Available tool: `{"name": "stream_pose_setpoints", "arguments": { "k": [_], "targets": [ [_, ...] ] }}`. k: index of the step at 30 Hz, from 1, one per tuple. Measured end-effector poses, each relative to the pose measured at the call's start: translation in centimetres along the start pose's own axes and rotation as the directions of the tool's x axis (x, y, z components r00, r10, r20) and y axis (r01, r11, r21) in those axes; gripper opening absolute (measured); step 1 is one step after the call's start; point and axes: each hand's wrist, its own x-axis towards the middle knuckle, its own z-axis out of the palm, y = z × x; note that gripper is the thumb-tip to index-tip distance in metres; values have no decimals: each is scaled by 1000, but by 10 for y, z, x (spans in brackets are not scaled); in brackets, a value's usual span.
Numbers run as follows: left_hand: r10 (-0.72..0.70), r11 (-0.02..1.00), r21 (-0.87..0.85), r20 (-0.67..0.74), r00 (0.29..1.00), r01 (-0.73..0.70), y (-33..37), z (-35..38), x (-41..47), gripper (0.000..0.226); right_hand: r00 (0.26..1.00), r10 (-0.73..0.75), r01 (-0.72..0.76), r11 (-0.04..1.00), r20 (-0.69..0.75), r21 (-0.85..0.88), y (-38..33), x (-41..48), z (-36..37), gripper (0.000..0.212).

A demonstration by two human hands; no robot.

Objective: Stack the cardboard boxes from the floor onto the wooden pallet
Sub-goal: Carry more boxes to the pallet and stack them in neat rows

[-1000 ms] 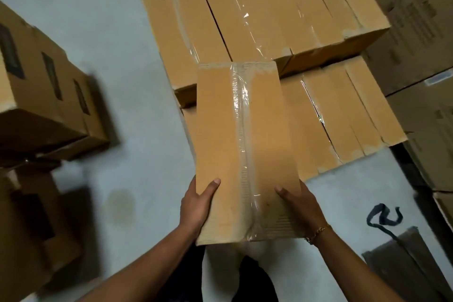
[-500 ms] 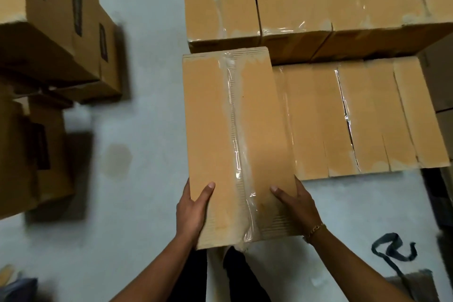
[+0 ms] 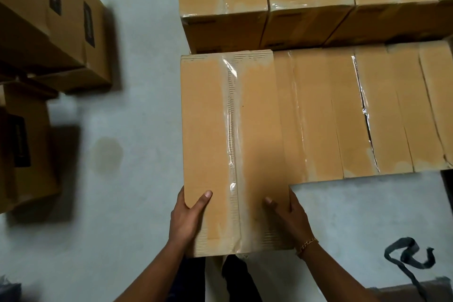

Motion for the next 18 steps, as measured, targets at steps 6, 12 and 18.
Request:
{"name": "stream_pose_setpoints", "arguments": {
  "k": [6, 12, 18],
  "targets": [
    [-42, 998, -35, 35, 998, 44, 9, -1, 25, 90, 1000, -11, 12, 999, -8, 36, -12, 24, 5, 79],
    [-22, 997, -69, 75, 997, 27, 36, -4, 50, 82, 999, -50, 50, 997, 7, 63, -37, 54, 3, 71],
    [-27, 994, -101, 46, 999, 31, 44, -1, 62, 83, 998, -44, 47, 997, -47, 54, -47, 65, 10, 99]
  ]
}}
